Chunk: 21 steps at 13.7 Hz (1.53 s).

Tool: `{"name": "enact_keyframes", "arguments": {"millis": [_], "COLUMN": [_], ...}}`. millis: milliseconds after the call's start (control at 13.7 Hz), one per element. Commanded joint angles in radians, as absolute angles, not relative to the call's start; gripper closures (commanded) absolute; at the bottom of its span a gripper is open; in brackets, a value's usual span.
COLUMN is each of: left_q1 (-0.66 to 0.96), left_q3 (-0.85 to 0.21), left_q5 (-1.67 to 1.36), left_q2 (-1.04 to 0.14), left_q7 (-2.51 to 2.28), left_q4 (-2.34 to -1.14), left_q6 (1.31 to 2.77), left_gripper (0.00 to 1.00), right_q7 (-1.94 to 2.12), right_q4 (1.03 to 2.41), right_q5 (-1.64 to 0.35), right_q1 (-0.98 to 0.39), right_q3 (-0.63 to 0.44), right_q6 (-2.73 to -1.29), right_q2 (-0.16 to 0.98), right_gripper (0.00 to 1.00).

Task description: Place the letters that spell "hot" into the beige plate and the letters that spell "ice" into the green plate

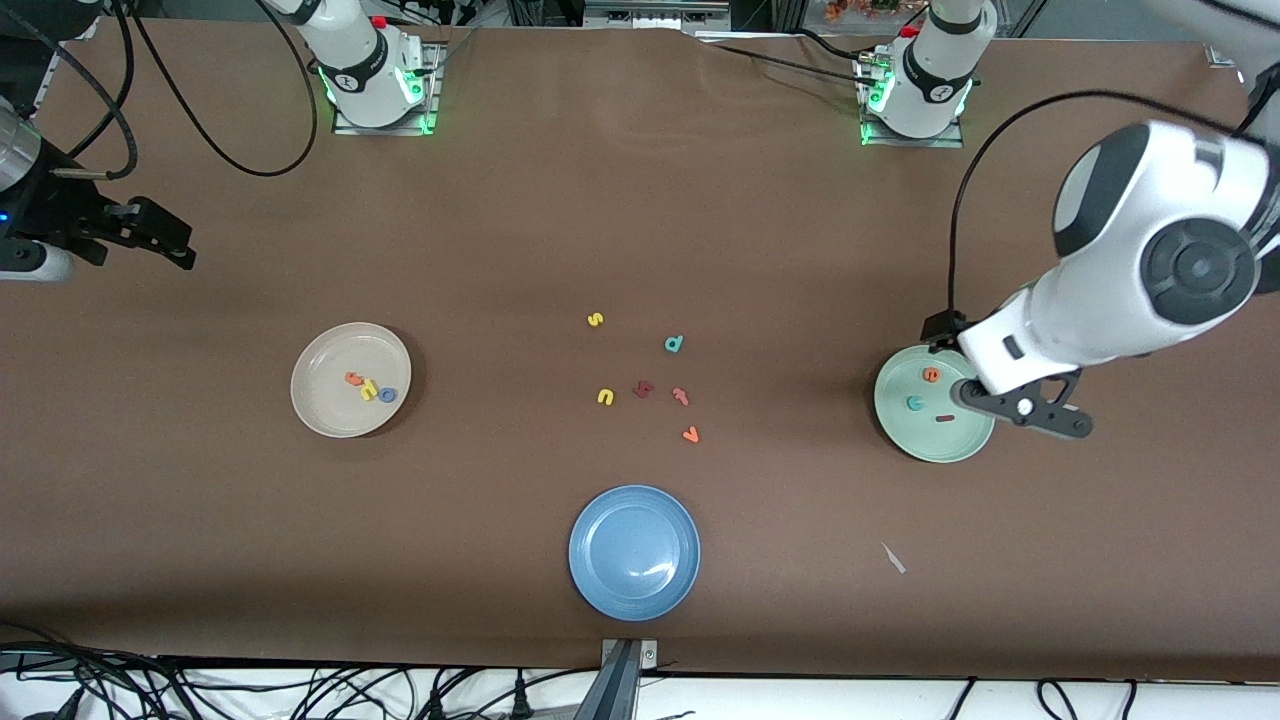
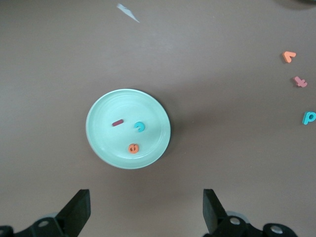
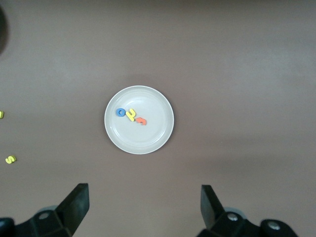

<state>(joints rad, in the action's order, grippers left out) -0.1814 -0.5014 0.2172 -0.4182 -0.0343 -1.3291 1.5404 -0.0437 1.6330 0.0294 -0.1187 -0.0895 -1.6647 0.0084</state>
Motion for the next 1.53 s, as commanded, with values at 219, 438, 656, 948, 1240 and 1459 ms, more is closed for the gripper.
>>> {"name": "enact_keyframes", "arguments": {"millis": [219, 438, 656, 948, 1240, 1459], "left_q1": [-0.111, -0.034, -0.009, 0.046, 0.049, 0.051], "left_q3": [-0.239, -0.123, -0.110, -0.078, -0.074, -0.069], "left_q5": [0.019, -0.003, -0.014, -0.011, -0.011, -0.015], "left_q2": [-0.194, -0.019, 0.105, 0.091, 0.018, 0.015], "left_q7": [-0.041, -0.046, -0.057, -0.083, -0.083, -0.078], "left_q4": [-1.394, -1.607, -1.713, -1.691, -1.614, -1.614], "left_q6": [1.581, 1.725, 1.718, 1.677, 1.654, 1.651], "left_gripper": [0.00, 0.00, 0.00, 0.00, 0.00, 0.00], "right_q7": [-0.026, -0.026, -0.026, -0.026, -0.023, -0.020], "right_q4": [1.623, 1.621, 1.620, 1.618, 1.618, 1.618], "right_q5": [0.012, 0.012, 0.017, 0.009, 0.018, 0.015], "right_q1": [-0.118, -0.123, -0.121, -0.124, -0.124, -0.124], "right_q3": [-0.094, -0.095, -0.094, -0.089, -0.091, -0.089], "right_q6": [-1.657, -1.651, -1.647, -1.646, -1.646, -1.646], "right_q2": [0.008, 0.014, 0.017, 0.017, 0.017, 0.015], "right_gripper": [0.00, 0.00, 0.00, 0.00, 0.00, 0.00]}}
